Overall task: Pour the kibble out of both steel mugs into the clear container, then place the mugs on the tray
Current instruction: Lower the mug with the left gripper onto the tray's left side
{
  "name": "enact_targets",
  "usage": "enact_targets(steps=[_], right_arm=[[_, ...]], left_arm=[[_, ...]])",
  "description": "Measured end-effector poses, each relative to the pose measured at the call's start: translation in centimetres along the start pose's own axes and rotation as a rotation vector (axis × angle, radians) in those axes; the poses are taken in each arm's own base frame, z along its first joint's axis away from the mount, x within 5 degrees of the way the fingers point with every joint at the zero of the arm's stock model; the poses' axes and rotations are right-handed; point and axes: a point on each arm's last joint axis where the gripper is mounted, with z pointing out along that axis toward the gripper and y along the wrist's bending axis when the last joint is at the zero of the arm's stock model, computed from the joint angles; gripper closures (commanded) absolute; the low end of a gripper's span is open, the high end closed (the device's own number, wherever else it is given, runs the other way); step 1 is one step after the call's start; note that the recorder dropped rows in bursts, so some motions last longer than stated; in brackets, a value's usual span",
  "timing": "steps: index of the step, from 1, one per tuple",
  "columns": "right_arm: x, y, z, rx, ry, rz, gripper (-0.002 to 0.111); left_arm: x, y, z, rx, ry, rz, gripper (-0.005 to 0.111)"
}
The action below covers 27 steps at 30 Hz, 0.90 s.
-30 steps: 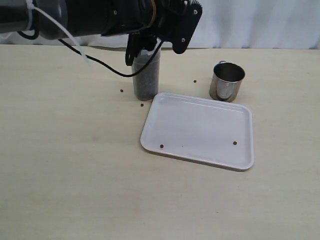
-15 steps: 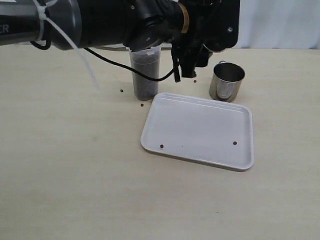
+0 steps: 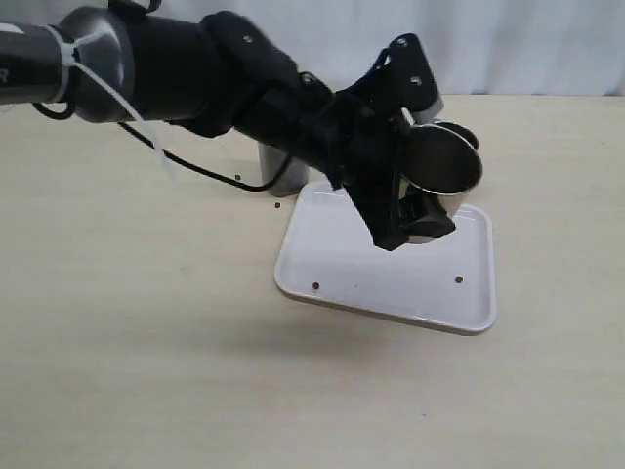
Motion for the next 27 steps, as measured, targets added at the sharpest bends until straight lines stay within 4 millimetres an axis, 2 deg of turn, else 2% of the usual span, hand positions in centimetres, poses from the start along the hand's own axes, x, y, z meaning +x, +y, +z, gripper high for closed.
enact_targets(steps=[6,8,11,18,21,27], right_arm=[[0.0,0.0,0.0,0.000,0.000,0.000,0.103],[0.0,0.0,0.0,0.000,0.000,0.000,0.103],[0.0,0.0,0.0,0.000,0.000,0.000,0.103],[0.0,0.0,0.0,0.000,0.000,0.000,0.103],[0.0,0.0,0.0,0.000,0.000,0.000,0.103],[0.0,0.0,0.0,0.000,0.000,0.000,0.103]], left_arm=[[4.4,2.5,-2.2,-0.021,-0.153,-0.129,0.107],[5.5,3.3,-2.3,-0.045,-0.169,-0.168,0.107],[6.9,3.9,-1.4,-0.059,-0.179,-0.218,0.107],[11.8,3.9,2.5,-0.045,-0.107,-0.299,0.107],[13.0,4.0,3.2,-0.059,-0.072,-0.325,0.107],[13.8,4.7,3.5,-0.135,-0.012,-0.337,0.107]])
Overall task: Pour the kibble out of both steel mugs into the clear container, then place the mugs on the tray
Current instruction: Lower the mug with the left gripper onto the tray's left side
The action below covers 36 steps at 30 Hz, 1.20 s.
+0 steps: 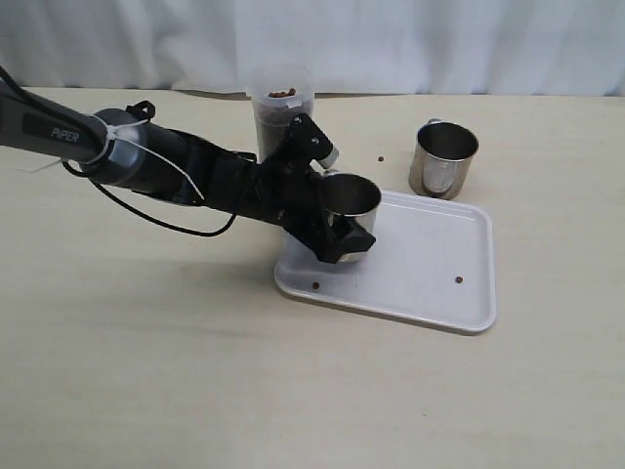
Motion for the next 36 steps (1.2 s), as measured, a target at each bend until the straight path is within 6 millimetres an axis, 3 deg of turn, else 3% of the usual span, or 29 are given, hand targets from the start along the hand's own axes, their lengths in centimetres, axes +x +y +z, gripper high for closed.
enact_targets(steps=[3,6,14,18,24,28,36], right_arm=[[0.0,0.0,0.0,0.000,0.000,0.000,0.103],[0.0,0.0,0.0,0.000,0.000,0.000,0.103],[0.0,0.0,0.0,0.000,0.000,0.000,0.103],[0.0,0.0,0.0,0.000,0.000,0.000,0.103],[0.0,0.0,0.0,0.000,0.000,0.000,0.103],[0.0,0.0,0.0,0.000,0.000,0.000,0.103],[0.0,0.0,0.0,0.000,0.000,0.000,0.103]], left_arm=[[0.2,0.3,0.0,-0.037,0.022,0.000,0.106],[0.3,0.4,0.0,-0.039,0.036,0.017,0.098],[0.5,0.2,0.0,-0.023,0.050,0.046,0.047],[0.5,0.2,0.0,-0.022,0.052,0.049,0.033],[0.5,0.0,0.0,0.003,0.043,0.043,0.023],[-0.1,-0.2,-0.2,0.015,0.026,0.048,0.023],[-4.3,-0.9,-3.2,0.007,-0.078,0.114,0.023]])
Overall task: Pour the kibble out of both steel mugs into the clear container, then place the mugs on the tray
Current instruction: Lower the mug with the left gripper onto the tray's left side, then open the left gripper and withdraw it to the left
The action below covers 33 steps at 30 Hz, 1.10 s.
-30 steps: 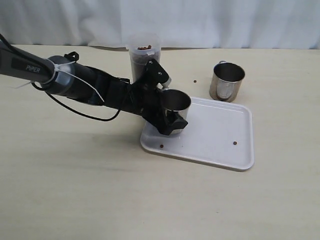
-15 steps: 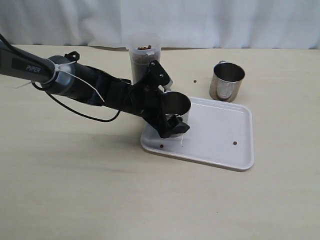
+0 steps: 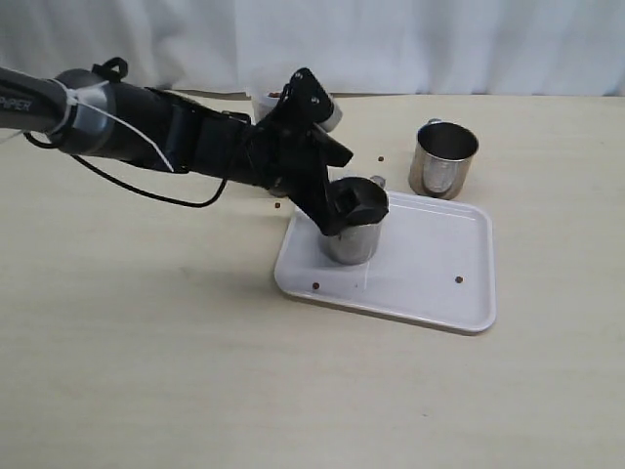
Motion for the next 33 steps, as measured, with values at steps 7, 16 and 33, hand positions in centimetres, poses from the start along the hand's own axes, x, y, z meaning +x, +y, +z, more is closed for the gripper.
enact_targets(steps=[7,16,33], right_arm=[[0.0,0.0,0.0,0.000,0.000,0.000,0.103],[0.0,0.0,0.0,0.000,0.000,0.000,0.103],[0.0,0.0,0.0,0.000,0.000,0.000,0.103]], left_arm=[[-3.0,-0.5,-2.2,-0.001,-0.057,-0.011,0.030],[-8.0,-3.1,-11.5,-0.141,0.178,-0.055,0.107],[4.0,-15.4,-27.9,-0.731,-0.270,-0.268,0.107]])
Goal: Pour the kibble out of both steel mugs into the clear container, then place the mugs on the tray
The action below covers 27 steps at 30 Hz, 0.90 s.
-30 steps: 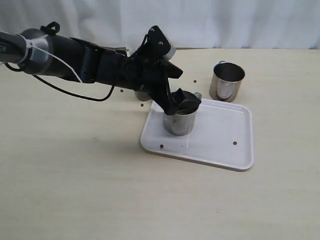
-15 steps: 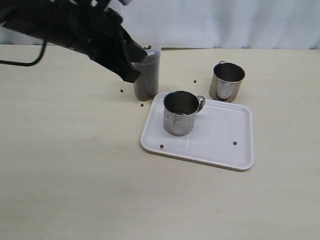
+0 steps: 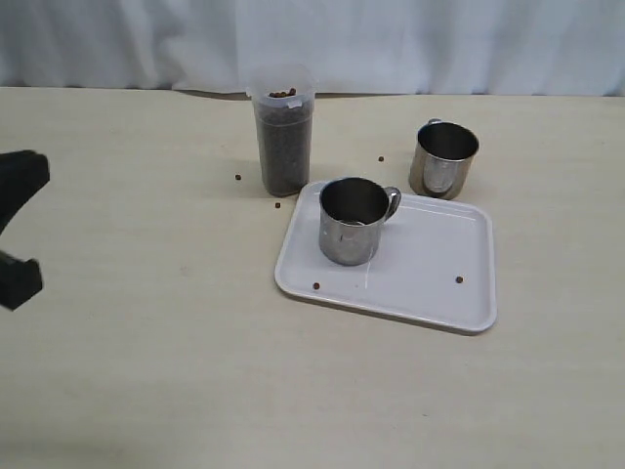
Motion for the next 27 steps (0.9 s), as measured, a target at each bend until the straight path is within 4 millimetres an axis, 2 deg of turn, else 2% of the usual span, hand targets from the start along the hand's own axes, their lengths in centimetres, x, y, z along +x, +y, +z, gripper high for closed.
enact_targets(steps=[5,7,27], right_arm=[[0.0,0.0,0.0,0.000,0.000,0.000,0.103],[0.0,0.0,0.0,0.000,0.000,0.000,0.103],[0.0,0.0,0.0,0.000,0.000,0.000,0.103]], left_arm=[[1.9,0.1,-2.3,-0.005,-0.061,-0.041,0.107],[2.1,0.1,-2.8,-0.005,-0.087,-0.066,0.107],[2.4,-0.2,-2.9,0.030,-0.061,-0.079,0.107]])
